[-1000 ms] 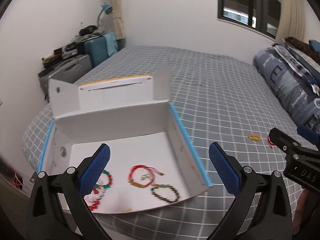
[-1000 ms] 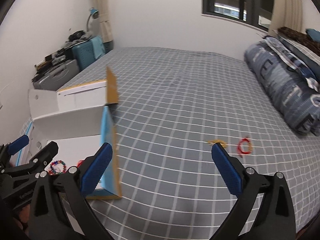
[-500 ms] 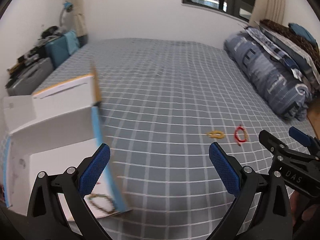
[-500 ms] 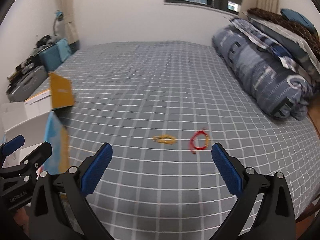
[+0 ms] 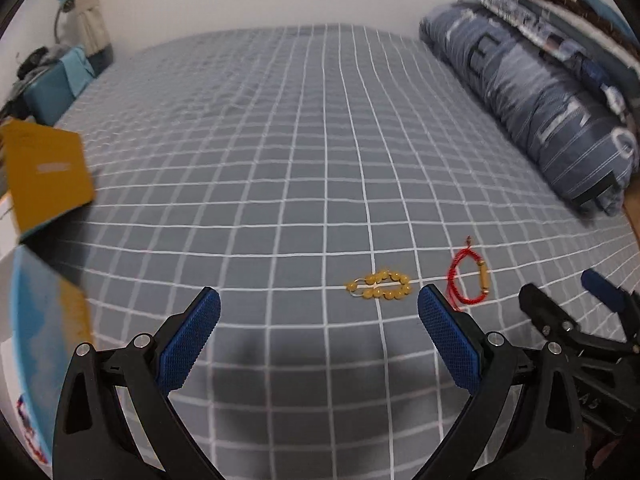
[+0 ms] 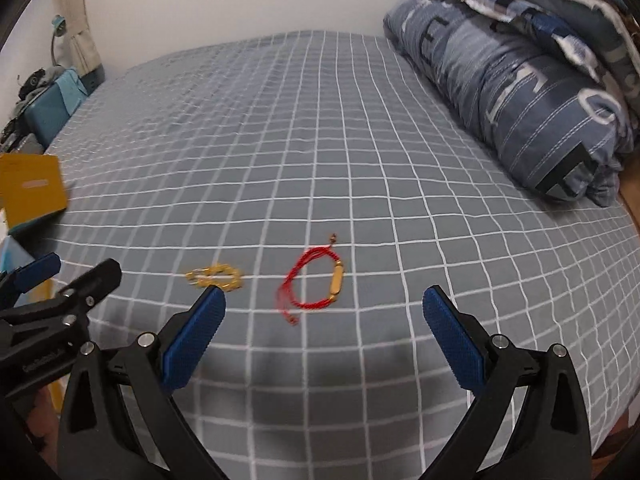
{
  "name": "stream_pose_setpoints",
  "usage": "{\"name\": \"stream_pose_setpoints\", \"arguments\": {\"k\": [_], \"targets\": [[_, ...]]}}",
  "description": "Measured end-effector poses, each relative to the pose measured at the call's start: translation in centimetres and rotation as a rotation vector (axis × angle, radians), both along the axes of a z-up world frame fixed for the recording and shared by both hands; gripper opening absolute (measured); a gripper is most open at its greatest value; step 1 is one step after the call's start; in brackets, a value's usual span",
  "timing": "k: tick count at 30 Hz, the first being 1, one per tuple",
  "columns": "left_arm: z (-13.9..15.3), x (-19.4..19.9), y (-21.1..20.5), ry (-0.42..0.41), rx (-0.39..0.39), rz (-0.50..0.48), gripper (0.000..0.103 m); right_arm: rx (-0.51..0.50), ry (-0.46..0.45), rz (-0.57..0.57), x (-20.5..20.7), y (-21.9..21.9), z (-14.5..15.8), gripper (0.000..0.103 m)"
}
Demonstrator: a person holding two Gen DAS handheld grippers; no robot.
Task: Organize jewelry
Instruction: 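Move both open tools back toward the last two bracelets on the bed, then grasp the yellow amber bead bracelet with left tool while right tool grasps the second red cord bracelet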
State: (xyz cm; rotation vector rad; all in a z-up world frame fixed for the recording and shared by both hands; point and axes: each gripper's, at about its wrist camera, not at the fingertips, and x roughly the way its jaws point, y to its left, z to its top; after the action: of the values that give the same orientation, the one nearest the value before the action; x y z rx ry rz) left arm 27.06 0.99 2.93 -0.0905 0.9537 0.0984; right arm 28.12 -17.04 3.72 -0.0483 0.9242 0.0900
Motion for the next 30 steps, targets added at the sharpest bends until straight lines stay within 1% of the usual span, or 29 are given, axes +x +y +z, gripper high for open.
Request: {"name": "stream_pose_setpoints", "arguments": {"k": [3, 5, 8, 11, 16, 17, 18, 21, 22, 23, 27, 29, 30], "targets": [[-2.3, 2.0, -0.5, 0.027, -0.002, -0.024, 0.097, 0.014, 0.031, -0.002, 2.0, -0.7, -2.3, 0.092], [-3.6, 3.2, -0.7, 0.037, -0.021, -0.032, 0.097, 0.019, 0.065, 0.008, 3.3, -1.1, -4.0, 0.089], [-5.1, 4.7, -1.2, 0.05, -0.033, -0.039, 0.097, 0.036, 0.09, 0.004, 4.5, -1.9, -5.7, 0.086], [-6.5, 5.7, -1.8, 0.059, -0.035, -0.046, 0.097, 0.051, 0.11, -0.006, 5.4, -2.5, -6.7, 0.081], [-7.7, 6.4, -3.1, 0.068, -0.03, -0.077, 0.097, 0.075, 0.139, -0.025, 6.0, -3.4, -8.1, 0.075], [-7.9, 6.5, -3.3, 0.069, -0.028, -0.082, 0.097, 0.08, 0.146, -0.029, 6.1, -3.6, -8.4, 0.071], [-8.2, 6.5, -3.5, 0.071, -0.026, -0.084, 0.097, 0.083, 0.146, -0.029, 6.1, -3.7, -8.5, 0.07], [-8.5, 6.8, -3.9, 0.075, -0.022, -0.095, 0.094, 0.095, 0.147, -0.03, 6.2, -4.0, -8.8, 0.068], [-8.8, 6.9, -4.1, 0.082, -0.02, -0.099, 0.091, 0.097, 0.146, -0.03, 6.1, -4.1, -8.8, 0.067], [-9.0, 6.9, -4.2, 0.091, -0.011, -0.095, 0.088, 0.097, 0.145, -0.029, 6.1, -3.9, -8.7, 0.065], [-9.4, 6.9, -4.5, 0.097, 0.017, -0.095, 0.082, 0.086, 0.143, -0.021, 6.3, -3.6, -8.7, 0.058], [-9.3, 6.8, -4.5, 0.099, 0.017, -0.098, 0.074, 0.081, 0.141, -0.016, 6.4, -3.4, -8.8, 0.054], [-9.3, 6.7, -4.4, 0.099, 0.014, -0.097, 0.073, 0.075, 0.14, -0.015, 6.4, -3.3, -8.7, 0.052]]}}
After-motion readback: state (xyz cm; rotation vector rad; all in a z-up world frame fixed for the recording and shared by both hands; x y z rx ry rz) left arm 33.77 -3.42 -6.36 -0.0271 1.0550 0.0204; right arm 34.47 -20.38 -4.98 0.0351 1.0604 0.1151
